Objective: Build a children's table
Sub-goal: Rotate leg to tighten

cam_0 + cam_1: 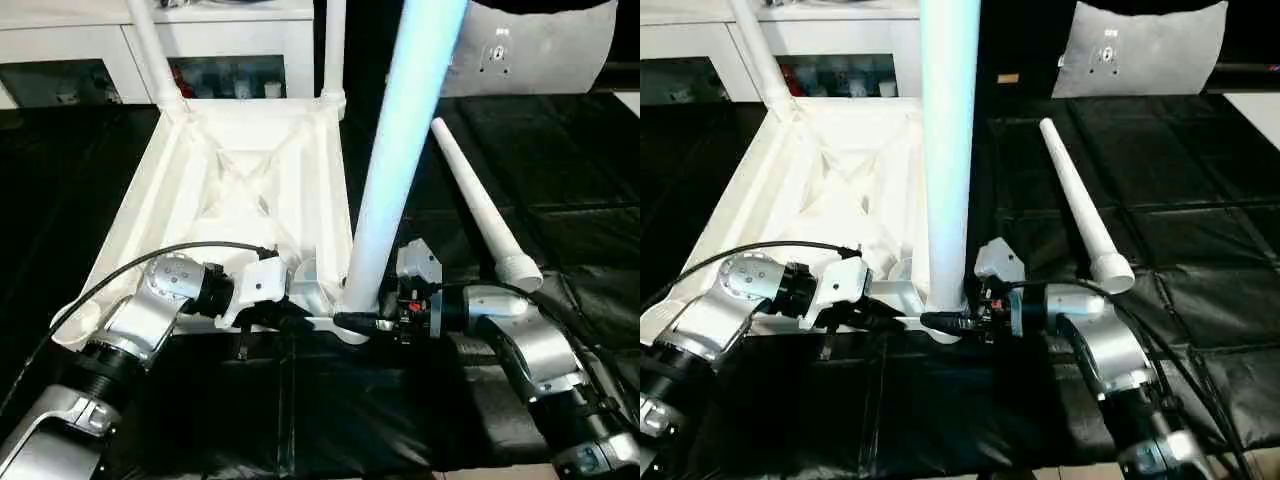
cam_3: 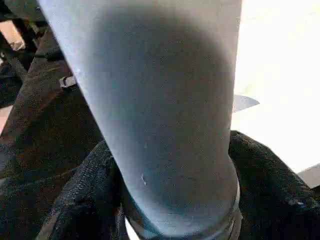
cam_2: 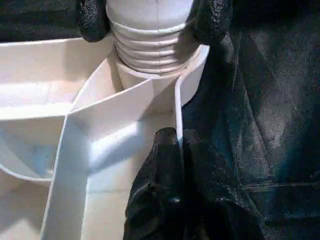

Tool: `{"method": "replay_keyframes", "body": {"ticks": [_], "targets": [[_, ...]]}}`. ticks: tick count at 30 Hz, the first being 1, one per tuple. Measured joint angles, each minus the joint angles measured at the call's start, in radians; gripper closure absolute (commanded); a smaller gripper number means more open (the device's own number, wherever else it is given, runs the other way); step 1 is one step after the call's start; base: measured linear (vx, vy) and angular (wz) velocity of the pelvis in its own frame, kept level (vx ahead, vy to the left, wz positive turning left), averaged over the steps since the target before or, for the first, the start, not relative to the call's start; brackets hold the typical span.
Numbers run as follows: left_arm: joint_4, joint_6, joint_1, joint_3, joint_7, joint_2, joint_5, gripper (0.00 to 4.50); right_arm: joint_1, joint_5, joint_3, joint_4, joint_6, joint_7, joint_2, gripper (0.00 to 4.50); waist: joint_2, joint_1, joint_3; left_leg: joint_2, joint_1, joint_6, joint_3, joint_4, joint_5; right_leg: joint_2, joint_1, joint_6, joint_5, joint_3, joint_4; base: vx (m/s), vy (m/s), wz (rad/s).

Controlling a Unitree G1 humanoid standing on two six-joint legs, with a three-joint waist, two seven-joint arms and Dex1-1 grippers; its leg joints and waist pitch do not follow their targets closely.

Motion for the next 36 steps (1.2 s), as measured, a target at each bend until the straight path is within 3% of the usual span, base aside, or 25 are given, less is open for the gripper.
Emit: {"method": "replay_keyframes", "body": {"ticks": [4, 6, 10, 14, 15, 17, 19, 20, 25, 30, 33, 36], "targets": [[-0.043, 0.105, 0.016, 0.032, 0.071, -0.023, 0.006, 4.5, 0.048, -0.014, -0.036, -0.043, 0.021, -0.152, 0.068, 1.78, 0.003, -0.011, 0.002, 0.0, 0.0, -0.001, 0.002, -0.003, 0.001, 0.0, 0.0, 0.0, 0.0, 0.001, -0.002, 0.0, 0.0, 0.0], [-0.068, 0.196, 0.017, 0.055, 0.173, -0.068, 0.028, 4.5, 0.07, -0.054, -0.078, -0.067, 0.048, -0.331, 0.158, 1.78, 0.004, -0.023, 0.002, -0.001, 0.001, -0.005, 0.002, -0.008, 0.003, 0.001, 0.001, 0.004, -0.002, 0.001, -0.007, 0.0, 0.0, 0.0], [-0.114, 0.358, 0.005, 0.074, 0.361, -0.192, 0.082, 4.5, 0.063, -0.118, -0.15, -0.075, 0.098, -0.649, 0.304, 1.78, 0.007, -0.072, 0.01, -0.001, 0.002, -0.008, 0.001, -0.01, 0.005, 0.002, -0.002, 0.006, -0.004, 0.001, -0.019, -0.018, 0.008, -0.06], [-0.131, 0.475, -0.021, 0.074, 0.553, -0.332, 0.13, 4.5, -0.002, -0.167, -0.208, -0.032, 0.124, -0.881, 0.383, 1.78, 0.015, -0.116, 0.02, -0.008, 0.0, -0.008, -0.016, -0.017, 0.005, 0.002, -0.003, 0.008, -0.005, -0.011, -0.05, -0.061, 0.047, -0.28], [-0.134, 0.487, -0.021, 0.072, 0.578, -0.348, 0.135, 4.5, -0.008, -0.17, -0.212, -0.027, 0.124, -0.908, 0.388, 1.78, 0.016, -0.12, 0.02, -0.01, 0.001, -0.008, -0.018, -0.02, 0.005, 0.003, -0.003, 0.008, -0.005, -0.012, -0.054, 0.0, 0.0, 0.0], [-0.148, 0.504, -0.02, 0.06, 0.605, -0.364, 0.148, 4.5, -0.012, -0.179, -0.221, -0.028, 0.124, -0.946, 0.408, 1.22, 0.013, -0.123, 0.021, -0.011, 0.001, -0.008, -0.019, -0.025, 0.006, 0.003, -0.003, 0.008, -0.005, -0.011, -0.059, 0.0, 0.0, 0.0], [-0.166, 0.505, -0.017, 0.045, 0.605, -0.362, 0.165, 4.5, -0.007, -0.186, -0.221, -0.038, 0.122, -0.961, 0.42, 1.22, 0.01, -0.122, 0.024, -0.011, 0.0, -0.003, -0.019, -0.026, 0.009, 0.004, -0.004, 0.007, -0.004, -0.011, -0.059, 0.0, 0.0, 0.0], [-0.179, 0.505, -0.014, 0.037, 0.602, -0.358, 0.17, 4.5, -0.003, -0.191, -0.221, -0.04, 0.122, -0.966, 0.421, 0.95, 0.009, -0.12, 0.025, -0.011, 0.0, -0.002, -0.018, -0.026, 0.009, 0.004, -0.004, 0.005, -0.003, -0.01, -0.059, 0.0, 0.0, 0.0], [-0.249, 0.502, 0.013, 0.012, 0.567, -0.31, 0.171, 4.5, 0.035, -0.201, -0.2, -0.087, 0.116, -0.94, 0.417, 0.52, 0.007, -0.119, 0.025, -0.012, 0.001, -0.001, -0.011, -0.025, 0.008, 0.003, -0.005, -0.008, 0.028, -0.004, -0.058, 0.0, 0.0, 0.0], [-0.32, 0.437, 0.062, 0.014, 0.48, -0.213, 0.133, 4.5, 0.081, -0.157, -0.151, -0.143, 0.093, -0.804, 0.333, 0.14, 0.007, -0.11, 0.025, -0.007, 0.0, 0.001, -0.011, -0.03, 0.009, 0.006, -0.016, -0.004, 0.037, -0.005, -0.043, 0.032, -0.031, 0.01], [-0.349, 0.384, 0.095, 0.019, 0.402, -0.146, 0.101, 4.5, 0.148, -0.121, -0.131, -0.179, 0.075, -0.657, 0.233, 0.05, 0.009, -0.088, 0.024, -0.003, -0.001, 0.004, -0.013, -0.031, 0.006, 0.01, -0.02, -0.009, 0.028, -0.008, -0.036, 0.059, -0.052, 0.01], [-0.351, 0.353, 0.106, 0.028, 0.352, -0.106, 0.085, 4.5, 0.176, -0.097, -0.121, -0.208, 0.068, -0.545, 0.168, 0.05, 0.008, -0.078, 0.025, -0.001, 0.0, 0.004, -0.015, -0.029, 0.006, 0.012, -0.02, -0.013, 0.023, -0.01, -0.028, 0.0, 0.0, 0.0]]}}
